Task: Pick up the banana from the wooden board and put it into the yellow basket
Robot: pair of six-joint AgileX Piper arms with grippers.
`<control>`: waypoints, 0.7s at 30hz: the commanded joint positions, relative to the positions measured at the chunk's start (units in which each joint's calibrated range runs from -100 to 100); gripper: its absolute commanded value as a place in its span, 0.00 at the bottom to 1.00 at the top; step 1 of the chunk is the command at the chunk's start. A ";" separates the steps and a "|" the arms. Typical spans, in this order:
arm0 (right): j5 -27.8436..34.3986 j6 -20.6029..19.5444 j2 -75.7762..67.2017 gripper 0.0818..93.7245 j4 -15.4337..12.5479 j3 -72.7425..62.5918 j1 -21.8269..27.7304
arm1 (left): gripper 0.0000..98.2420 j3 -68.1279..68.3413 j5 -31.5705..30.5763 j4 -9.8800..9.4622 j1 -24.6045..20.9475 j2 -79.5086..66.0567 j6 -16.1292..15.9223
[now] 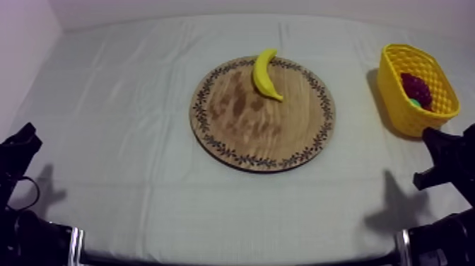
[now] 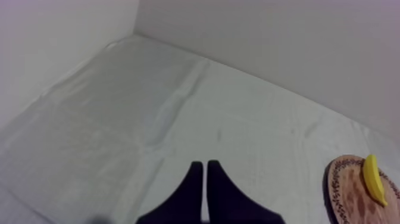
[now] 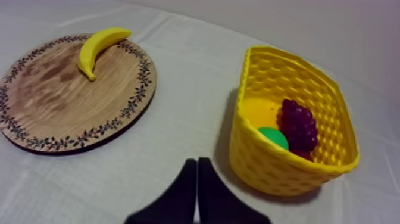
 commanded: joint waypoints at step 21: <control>-0.01 -3.68 -0.02 0.01 0.04 -0.02 -7.97 | 0.00 -0.02 -0.01 0.02 -0.02 0.02 0.00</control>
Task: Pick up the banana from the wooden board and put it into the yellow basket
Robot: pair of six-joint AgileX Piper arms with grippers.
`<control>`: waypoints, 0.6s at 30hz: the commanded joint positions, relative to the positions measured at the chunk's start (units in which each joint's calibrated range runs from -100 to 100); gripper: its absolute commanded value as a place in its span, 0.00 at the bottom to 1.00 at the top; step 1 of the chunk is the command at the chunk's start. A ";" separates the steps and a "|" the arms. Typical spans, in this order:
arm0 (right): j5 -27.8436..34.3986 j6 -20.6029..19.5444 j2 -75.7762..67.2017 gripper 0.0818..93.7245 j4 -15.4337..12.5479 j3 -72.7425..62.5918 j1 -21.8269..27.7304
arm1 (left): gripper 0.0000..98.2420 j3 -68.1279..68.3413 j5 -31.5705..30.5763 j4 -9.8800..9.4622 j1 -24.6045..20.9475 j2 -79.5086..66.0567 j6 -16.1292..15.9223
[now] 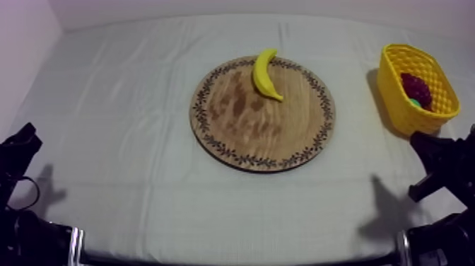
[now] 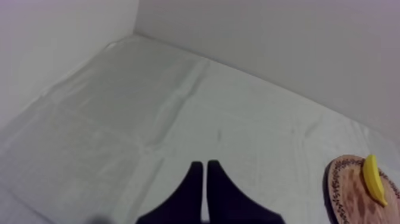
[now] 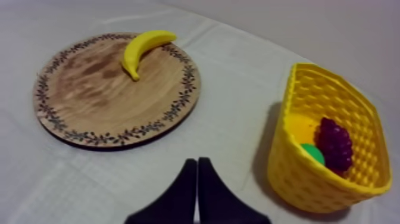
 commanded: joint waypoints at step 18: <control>1.30 -0.15 23.50 0.01 0.41 -12.77 2.17 | 0.00 -0.02 -0.01 0.02 -0.02 0.02 0.05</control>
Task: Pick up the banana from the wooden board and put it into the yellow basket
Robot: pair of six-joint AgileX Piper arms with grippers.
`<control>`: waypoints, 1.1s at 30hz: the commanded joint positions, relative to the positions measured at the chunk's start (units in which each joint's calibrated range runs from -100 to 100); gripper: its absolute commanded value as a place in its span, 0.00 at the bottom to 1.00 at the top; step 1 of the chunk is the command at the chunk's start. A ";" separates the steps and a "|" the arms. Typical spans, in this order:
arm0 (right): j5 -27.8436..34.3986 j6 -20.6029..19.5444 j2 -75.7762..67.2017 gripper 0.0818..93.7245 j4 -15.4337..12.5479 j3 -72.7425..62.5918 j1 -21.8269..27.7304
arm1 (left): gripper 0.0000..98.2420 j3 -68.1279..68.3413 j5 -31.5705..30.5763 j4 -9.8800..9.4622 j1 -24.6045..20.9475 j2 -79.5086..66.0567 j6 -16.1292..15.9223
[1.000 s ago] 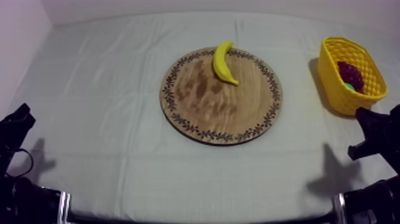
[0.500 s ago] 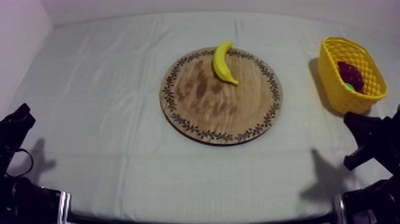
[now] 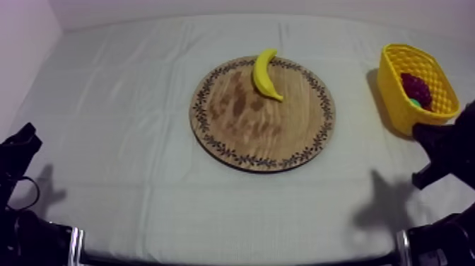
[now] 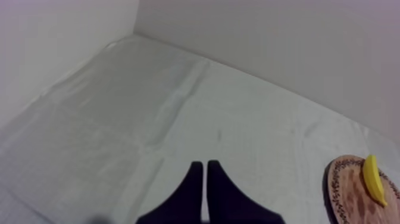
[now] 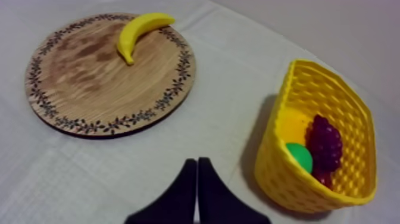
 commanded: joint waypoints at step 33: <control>52.16 -11.76 79.16 0.01 2.36 -93.64 -9.11 | 0.00 -0.02 -0.01 0.02 -0.02 0.02 -0.03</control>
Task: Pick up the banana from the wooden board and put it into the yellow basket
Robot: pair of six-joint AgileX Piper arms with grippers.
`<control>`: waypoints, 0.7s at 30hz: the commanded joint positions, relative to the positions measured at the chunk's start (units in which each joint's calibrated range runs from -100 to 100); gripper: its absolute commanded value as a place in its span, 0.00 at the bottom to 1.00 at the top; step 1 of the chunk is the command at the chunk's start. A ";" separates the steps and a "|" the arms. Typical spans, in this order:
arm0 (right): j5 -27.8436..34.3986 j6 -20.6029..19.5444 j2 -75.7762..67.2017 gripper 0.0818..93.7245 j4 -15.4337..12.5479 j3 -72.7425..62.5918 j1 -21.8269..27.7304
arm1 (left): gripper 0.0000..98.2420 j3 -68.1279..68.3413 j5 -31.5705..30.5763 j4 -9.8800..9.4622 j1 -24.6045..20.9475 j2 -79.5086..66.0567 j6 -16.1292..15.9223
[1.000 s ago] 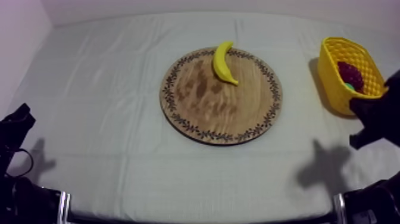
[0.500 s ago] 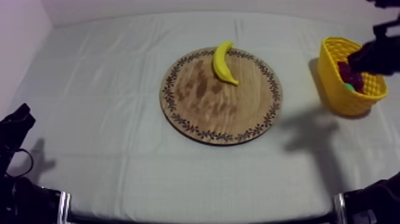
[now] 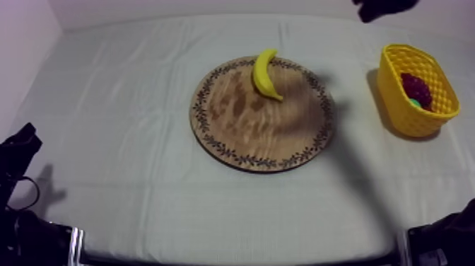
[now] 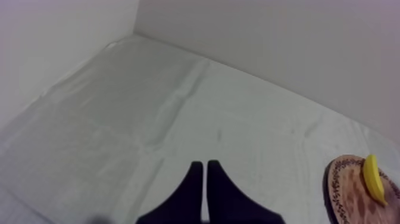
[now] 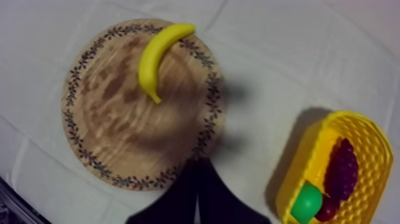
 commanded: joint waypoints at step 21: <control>9.51 -8.88 31.58 0.01 3.02 -38.26 -4.96 | 0.00 -0.02 -0.01 0.02 -0.02 0.02 -0.01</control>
